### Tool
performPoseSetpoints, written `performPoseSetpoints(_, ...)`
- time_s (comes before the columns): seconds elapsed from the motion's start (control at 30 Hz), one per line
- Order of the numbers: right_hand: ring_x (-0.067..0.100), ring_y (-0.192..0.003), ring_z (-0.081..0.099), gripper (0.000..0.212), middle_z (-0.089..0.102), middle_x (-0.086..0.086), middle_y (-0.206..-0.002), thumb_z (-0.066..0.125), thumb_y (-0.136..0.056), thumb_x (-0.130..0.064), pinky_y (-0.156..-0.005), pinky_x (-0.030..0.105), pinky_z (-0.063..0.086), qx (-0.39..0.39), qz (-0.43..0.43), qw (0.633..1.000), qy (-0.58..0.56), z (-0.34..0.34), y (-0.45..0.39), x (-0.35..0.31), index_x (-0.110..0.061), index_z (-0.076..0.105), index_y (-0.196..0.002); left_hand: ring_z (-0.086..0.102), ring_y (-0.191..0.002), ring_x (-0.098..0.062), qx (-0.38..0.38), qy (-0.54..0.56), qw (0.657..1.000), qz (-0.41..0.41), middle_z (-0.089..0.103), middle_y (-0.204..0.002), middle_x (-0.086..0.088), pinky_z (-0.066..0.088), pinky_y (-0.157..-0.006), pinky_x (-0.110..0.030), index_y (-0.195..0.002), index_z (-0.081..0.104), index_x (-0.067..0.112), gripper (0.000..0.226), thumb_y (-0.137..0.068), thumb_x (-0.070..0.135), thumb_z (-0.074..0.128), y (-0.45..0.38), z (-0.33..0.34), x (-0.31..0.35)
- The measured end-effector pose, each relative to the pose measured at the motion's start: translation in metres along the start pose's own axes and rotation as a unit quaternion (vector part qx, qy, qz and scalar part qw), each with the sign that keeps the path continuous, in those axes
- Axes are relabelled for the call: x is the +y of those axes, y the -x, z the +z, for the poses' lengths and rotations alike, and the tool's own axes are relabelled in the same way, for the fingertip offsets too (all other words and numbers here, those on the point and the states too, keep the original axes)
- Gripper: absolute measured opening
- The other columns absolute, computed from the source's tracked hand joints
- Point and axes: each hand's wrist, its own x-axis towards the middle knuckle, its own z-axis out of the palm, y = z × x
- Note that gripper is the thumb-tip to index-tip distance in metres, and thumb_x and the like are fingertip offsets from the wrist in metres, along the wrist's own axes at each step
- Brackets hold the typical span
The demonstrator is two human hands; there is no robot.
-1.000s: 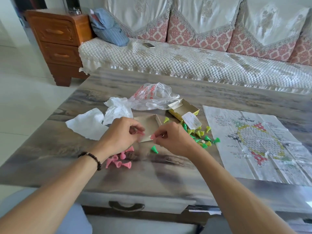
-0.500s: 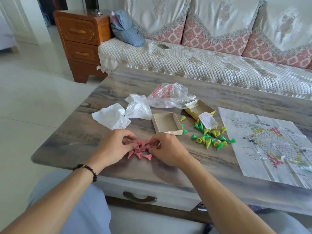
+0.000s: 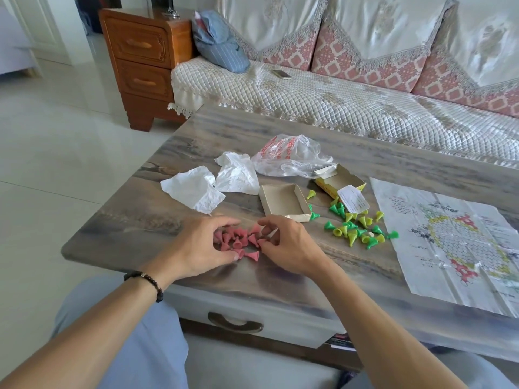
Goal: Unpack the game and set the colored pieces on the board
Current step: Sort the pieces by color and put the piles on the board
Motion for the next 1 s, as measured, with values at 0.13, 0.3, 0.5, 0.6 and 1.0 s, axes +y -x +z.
performPoseSetpoints(0.13,0.006,-0.071,0.055,0.041,0.06,-0.006,-0.099,0.059,-0.079,-0.013,-0.063,0.009,0.04,0.022,0.002,1.0,-0.005,-0.01,0.005,0.007,-0.017,0.061,-0.12,0.048,-0.118,0.001,0.01,-0.022,0.999,0.024,0.049,-0.133,0.02,0.043,-0.1,-0.025,-0.129,0.059,0.027,0.063,-0.071,0.038,0.081,-0.009,0.0,0.003)
performPoseSetpoints(0.3,0.003,-0.066,0.056,0.028,0.062,-0.013,-0.083,0.057,-0.082,-0.012,-0.06,0.008,0.038,0.107,0.019,0.994,0.021,-0.037,0.008,0.028,-0.016,0.069,-0.108,0.053,-0.103,0.003,0.063,-0.02,0.997,0.032,0.05,-0.119,0.022,0.051,-0.081,-0.028,-0.12,0.062,0.027,0.049,-0.075,0.046,0.069,-0.034,0.005,0.015)
performPoseSetpoints(0.5,0.007,-0.068,0.058,0.018,0.065,-0.009,-0.079,0.063,-0.081,-0.016,-0.067,0.02,0.045,0.231,0.131,0.963,0.033,-0.092,-0.004,0.087,-0.017,0.072,-0.097,0.057,-0.09,-0.003,0.054,-0.048,0.993,0.093,0.057,-0.1,0.016,0.048,-0.073,-0.023,-0.11,0.065,0.03,0.031,-0.083,0.044,0.063,-0.075,0.044,0.056)
performPoseSetpoints(0.6,0.02,-0.083,0.062,0.021,0.064,-0.003,-0.08,0.066,-0.079,-0.019,-0.07,0.025,0.042,0.264,0.194,0.944,0.035,-0.118,-0.019,0.12,-0.014,0.071,-0.099,0.057,-0.096,-0.008,0.012,-0.069,0.988,0.135,0.06,-0.105,0.012,0.049,-0.081,-0.032,-0.112,0.065,0.027,0.028,-0.087,0.039,0.061,-0.099,0.065,0.079)
performPoseSetpoints(1.0,0.015,-0.053,0.048,0.017,0.054,-0.001,-0.062,0.064,-0.087,-0.016,-0.046,0.019,0.038,0.203,0.221,0.942,-0.148,-0.162,-0.049,0.166,-0.013,0.064,-0.071,0.058,-0.095,-0.021,-0.08,-0.179,0.97,0.142,0.063,-0.096,0.001,0.048,-0.079,-0.037,-0.094,0.052,0.028,0.017,-0.087,0.043,0.057,-0.195,0.118,0.129)
